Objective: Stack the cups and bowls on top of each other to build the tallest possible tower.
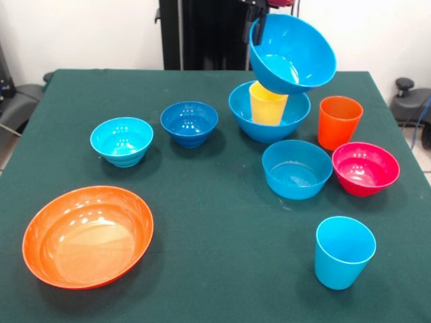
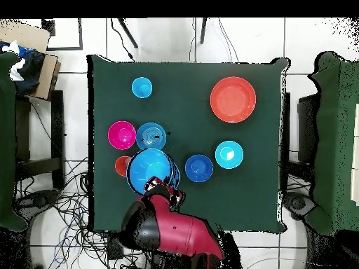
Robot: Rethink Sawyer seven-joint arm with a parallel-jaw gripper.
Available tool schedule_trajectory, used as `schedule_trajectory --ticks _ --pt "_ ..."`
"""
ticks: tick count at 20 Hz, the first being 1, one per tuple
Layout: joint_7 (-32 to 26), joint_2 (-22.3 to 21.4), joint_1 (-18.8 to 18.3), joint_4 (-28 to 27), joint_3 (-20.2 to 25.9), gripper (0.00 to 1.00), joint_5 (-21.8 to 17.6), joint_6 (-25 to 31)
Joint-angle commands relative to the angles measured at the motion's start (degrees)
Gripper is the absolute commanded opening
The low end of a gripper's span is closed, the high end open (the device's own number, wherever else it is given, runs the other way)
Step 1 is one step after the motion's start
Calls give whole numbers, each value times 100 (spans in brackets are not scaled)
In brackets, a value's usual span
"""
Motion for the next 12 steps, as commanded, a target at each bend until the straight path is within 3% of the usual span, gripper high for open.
schedule_trajectory --ticks 1,12 --pt "463 402 126 -160 169 0 -107 407" --pt "442 647 73 -158 67 0 -230 47"
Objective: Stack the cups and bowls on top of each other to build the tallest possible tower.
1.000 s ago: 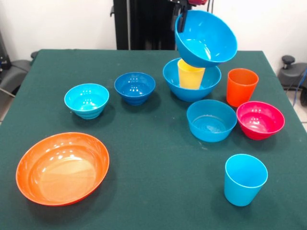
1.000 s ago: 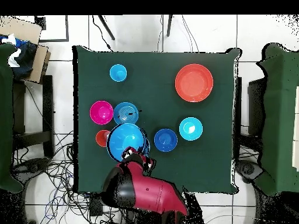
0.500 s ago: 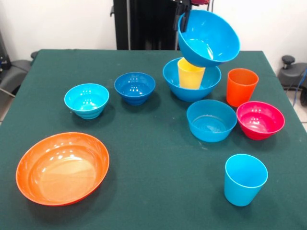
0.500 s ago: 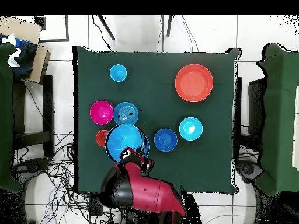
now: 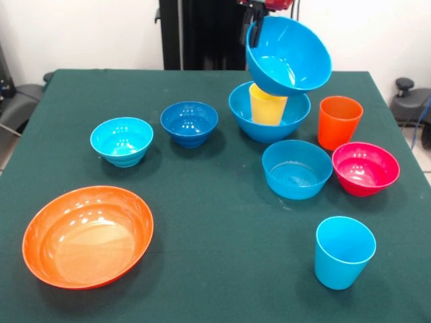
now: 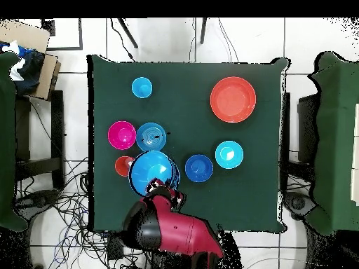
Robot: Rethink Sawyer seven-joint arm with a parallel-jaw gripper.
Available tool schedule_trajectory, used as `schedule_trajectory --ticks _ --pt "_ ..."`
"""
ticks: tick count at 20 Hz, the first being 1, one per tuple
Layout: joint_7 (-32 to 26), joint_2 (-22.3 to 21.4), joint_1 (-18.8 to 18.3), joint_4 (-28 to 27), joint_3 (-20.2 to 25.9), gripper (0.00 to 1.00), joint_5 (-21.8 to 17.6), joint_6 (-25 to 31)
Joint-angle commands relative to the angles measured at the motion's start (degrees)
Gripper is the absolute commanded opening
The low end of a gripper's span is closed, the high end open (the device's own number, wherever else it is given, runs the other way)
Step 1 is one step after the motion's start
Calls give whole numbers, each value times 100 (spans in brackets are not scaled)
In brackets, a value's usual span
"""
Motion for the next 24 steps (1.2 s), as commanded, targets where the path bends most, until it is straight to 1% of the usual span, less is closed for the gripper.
schedule_trajectory --ticks 1,7,24 --pt "433 485 43 -150 136 0 -243 39" --pt "403 490 6 -164 148 0 -259 52" --pt "406 491 115 -266 102 0 -177 199"
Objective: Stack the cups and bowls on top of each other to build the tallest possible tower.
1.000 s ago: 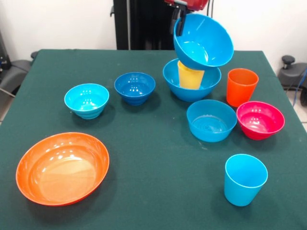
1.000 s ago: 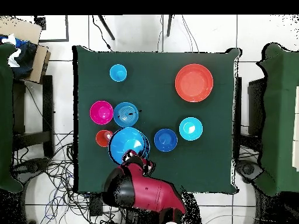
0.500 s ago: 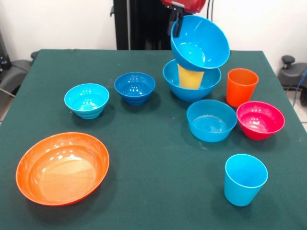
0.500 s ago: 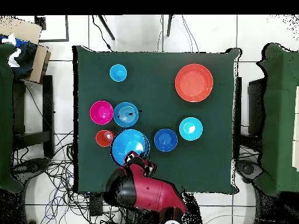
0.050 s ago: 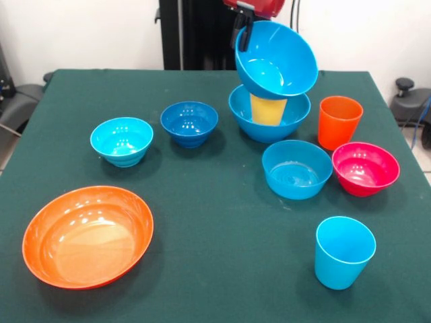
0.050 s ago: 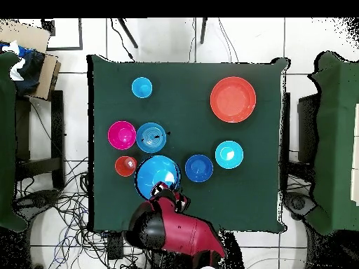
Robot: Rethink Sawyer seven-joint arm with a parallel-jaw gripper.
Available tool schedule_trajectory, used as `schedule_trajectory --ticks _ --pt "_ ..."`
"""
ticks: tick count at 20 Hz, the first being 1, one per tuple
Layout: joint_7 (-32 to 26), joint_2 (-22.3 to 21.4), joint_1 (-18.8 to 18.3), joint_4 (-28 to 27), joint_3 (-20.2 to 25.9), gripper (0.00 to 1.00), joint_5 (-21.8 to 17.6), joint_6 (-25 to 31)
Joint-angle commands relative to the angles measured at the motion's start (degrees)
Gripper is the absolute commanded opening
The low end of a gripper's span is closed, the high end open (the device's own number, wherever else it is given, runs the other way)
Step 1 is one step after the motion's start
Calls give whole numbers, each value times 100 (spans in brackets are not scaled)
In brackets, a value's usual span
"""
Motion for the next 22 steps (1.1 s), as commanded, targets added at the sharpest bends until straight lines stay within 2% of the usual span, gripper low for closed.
schedule_trajectory --ticks 1,22 --pt "409 223 123 -267 281 0 -174 211" --pt "404 175 207 -295 249 0 -138 326"
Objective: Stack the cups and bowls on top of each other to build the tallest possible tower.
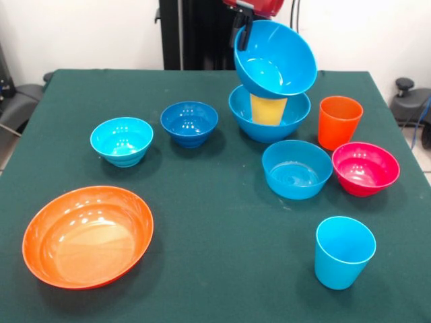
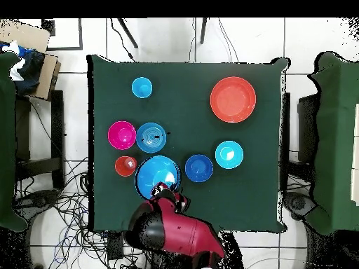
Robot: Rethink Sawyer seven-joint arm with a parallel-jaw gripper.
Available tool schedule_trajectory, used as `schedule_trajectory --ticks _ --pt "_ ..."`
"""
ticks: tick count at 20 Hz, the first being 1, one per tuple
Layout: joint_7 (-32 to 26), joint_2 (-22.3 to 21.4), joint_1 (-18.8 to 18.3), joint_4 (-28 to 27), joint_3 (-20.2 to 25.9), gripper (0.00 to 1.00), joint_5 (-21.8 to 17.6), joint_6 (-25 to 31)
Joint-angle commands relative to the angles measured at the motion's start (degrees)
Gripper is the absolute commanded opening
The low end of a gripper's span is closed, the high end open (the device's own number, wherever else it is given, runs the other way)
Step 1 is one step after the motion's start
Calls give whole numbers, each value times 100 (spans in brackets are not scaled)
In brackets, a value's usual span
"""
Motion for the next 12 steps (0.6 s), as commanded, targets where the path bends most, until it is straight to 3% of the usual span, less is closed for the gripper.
schedule_trajectory --ticks 1,12 --pt "400 169 155 -302 287 0 -134 349" --pt "345 146 136 -354 285 0 -145 440"
